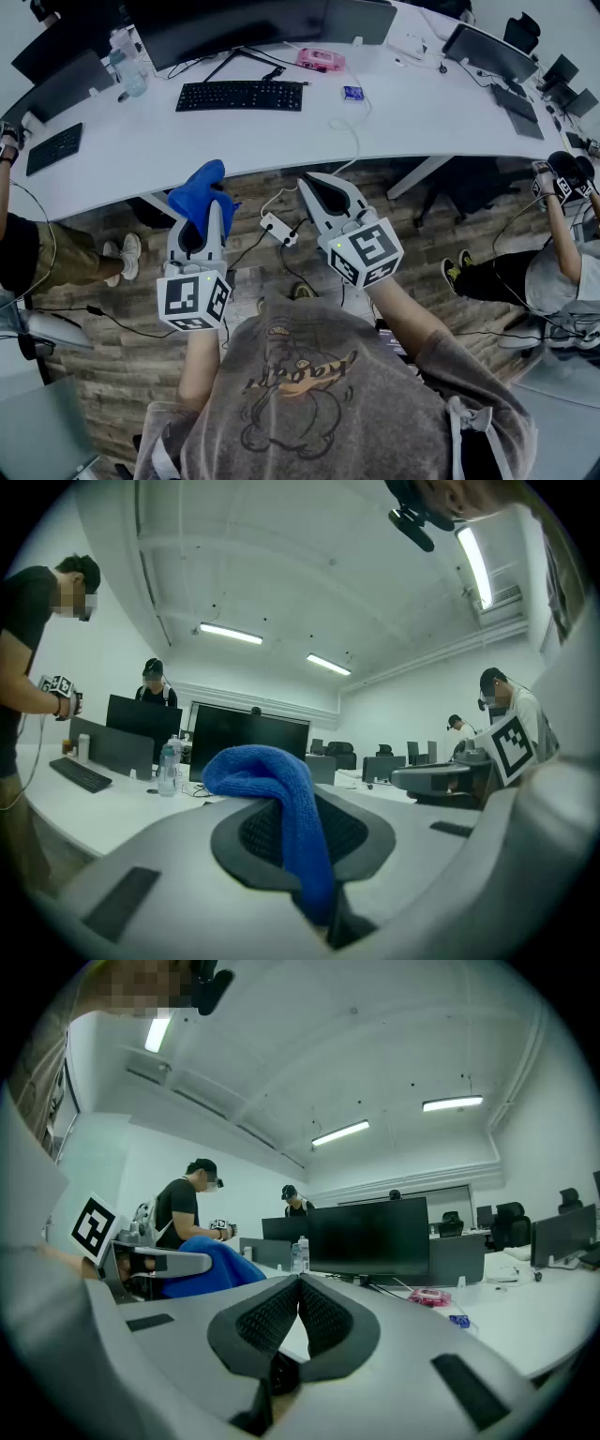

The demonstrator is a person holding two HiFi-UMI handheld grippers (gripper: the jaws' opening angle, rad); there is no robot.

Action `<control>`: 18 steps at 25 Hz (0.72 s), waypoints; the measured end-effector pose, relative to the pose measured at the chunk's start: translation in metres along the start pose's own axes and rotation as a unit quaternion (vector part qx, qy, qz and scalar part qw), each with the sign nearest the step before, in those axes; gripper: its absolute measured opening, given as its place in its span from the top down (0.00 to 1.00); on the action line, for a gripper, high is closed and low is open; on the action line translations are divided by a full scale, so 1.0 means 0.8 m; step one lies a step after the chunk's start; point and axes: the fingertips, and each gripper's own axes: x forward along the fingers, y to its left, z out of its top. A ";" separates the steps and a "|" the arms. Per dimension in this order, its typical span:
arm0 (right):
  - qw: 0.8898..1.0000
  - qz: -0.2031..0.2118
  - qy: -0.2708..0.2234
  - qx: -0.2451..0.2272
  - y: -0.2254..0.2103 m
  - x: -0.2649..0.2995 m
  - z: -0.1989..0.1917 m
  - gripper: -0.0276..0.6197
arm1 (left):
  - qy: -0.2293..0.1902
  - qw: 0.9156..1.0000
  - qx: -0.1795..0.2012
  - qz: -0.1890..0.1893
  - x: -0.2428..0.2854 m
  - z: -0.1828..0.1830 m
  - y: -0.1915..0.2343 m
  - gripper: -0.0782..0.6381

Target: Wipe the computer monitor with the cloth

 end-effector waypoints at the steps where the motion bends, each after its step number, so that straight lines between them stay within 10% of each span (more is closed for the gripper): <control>1: 1.000 0.000 0.001 -0.002 0.000 0.001 0.000 0.92 | 0.000 1.000 -0.001 0.002 0.000 -0.001 0.001 0.82; 18: 0.999 0.038 -0.032 -0.005 0.032 -0.011 0.018 0.92 | 0.013 0.999 -0.004 -0.033 -0.018 -0.021 0.023 0.82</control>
